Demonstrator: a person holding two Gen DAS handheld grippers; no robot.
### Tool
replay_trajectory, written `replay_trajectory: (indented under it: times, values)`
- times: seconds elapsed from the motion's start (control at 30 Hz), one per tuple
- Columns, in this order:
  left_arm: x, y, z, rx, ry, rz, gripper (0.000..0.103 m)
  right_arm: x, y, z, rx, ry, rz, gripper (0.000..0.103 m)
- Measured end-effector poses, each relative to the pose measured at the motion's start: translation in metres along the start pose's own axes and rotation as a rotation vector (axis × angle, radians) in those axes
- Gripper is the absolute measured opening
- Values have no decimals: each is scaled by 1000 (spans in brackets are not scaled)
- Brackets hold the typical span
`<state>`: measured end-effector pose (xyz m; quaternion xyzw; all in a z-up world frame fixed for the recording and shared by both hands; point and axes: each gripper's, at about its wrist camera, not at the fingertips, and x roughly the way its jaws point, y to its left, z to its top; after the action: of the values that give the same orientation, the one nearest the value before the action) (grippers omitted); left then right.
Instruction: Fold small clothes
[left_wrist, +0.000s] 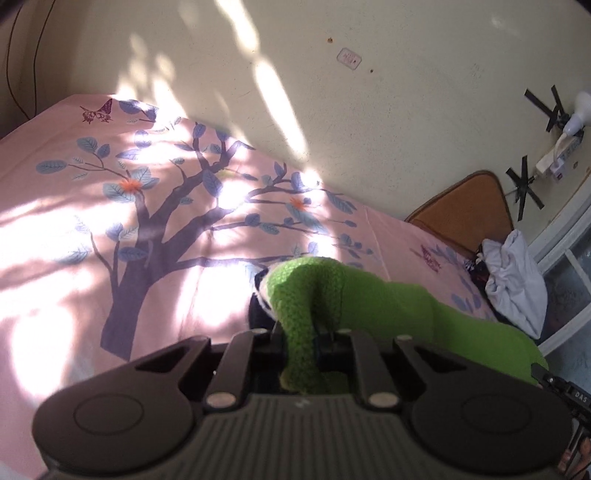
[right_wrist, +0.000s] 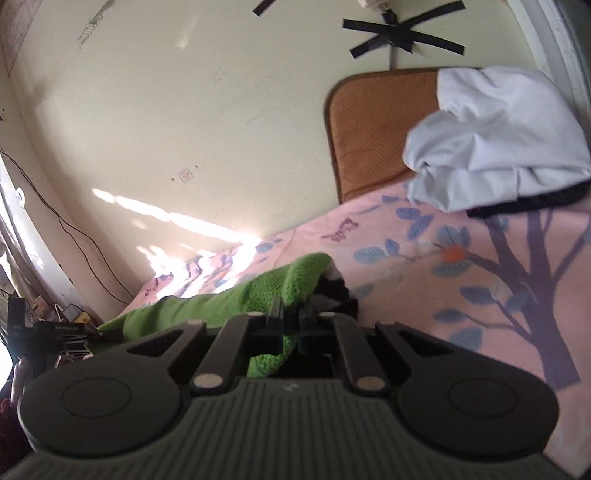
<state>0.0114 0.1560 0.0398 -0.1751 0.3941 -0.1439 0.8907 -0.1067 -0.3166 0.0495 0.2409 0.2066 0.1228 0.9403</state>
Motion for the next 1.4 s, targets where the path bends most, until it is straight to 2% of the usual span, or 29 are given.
replay_trajectory:
  times: [0.07,0.1,0.2,0.27,0.3,0.37,0.43,0.5,0.57,0.63,0.7,0.73,0.83,0.87,0.9,0.93,0.97,1.03,1.2,1.23,1.3,1.37,1.4]
  values:
    - [18,0,-8,24,40,69,14,12,-12,-18,37,67,-59,10]
    - [25,-1,-11,34,36,96,20,20,-17,-28,43,95,-102,12]
    - [30,-6,-15,76,-11,155,30,27,-14,-34,4,55,-149,25]
    - [21,-6,-14,61,-26,136,30,20,-7,-28,-37,6,-185,40]
    - [15,-5,-14,57,-37,122,33,15,-4,-24,-49,-23,-187,40]
    - [-3,-2,-16,42,-78,112,43,-2,1,-20,-74,-98,-150,40]
    - [-19,1,-16,30,-109,120,45,-16,17,-18,-153,-122,-24,40]
    - [-33,3,-15,9,-139,118,45,-12,41,-21,-249,-22,136,40]
    - [-43,1,-11,-15,-172,83,45,5,60,-32,-325,108,225,37]
    - [-42,-10,-8,3,-175,32,45,30,75,-46,-418,209,203,37]
    - [-31,-28,-8,49,-155,16,45,57,74,-52,-424,277,138,38]
    - [-24,-35,-9,73,-142,9,45,66,70,-51,-385,290,117,39]
    - [6,-56,-12,142,-89,-8,45,79,56,-38,-213,279,145,53]
    - [15,-60,-11,145,-75,-18,45,83,54,-37,-172,282,151,53]
    - [26,-63,-12,147,-59,-28,45,86,54,-37,-145,280,149,52]
    - [34,-66,-12,148,-50,-21,45,90,55,-38,-138,279,137,40]
    - [41,-68,-12,156,-44,1,44,91,58,-39,-145,272,108,10]
    - [52,-70,-15,173,-21,43,43,88,64,-40,-156,294,102,11]
    - [49,-78,-23,257,-27,81,44,30,85,-45,-244,287,276,11]
    - [50,-78,-24,261,-28,81,44,22,87,-48,-270,296,283,11]
    - [50,-81,-26,277,-26,96,45,21,86,-59,-309,355,218,11]
    - [45,-83,-28,286,-17,96,45,25,79,-66,-341,378,93,15]
    - [40,-83,-29,284,-13,79,46,23,74,-65,-326,375,88,15]
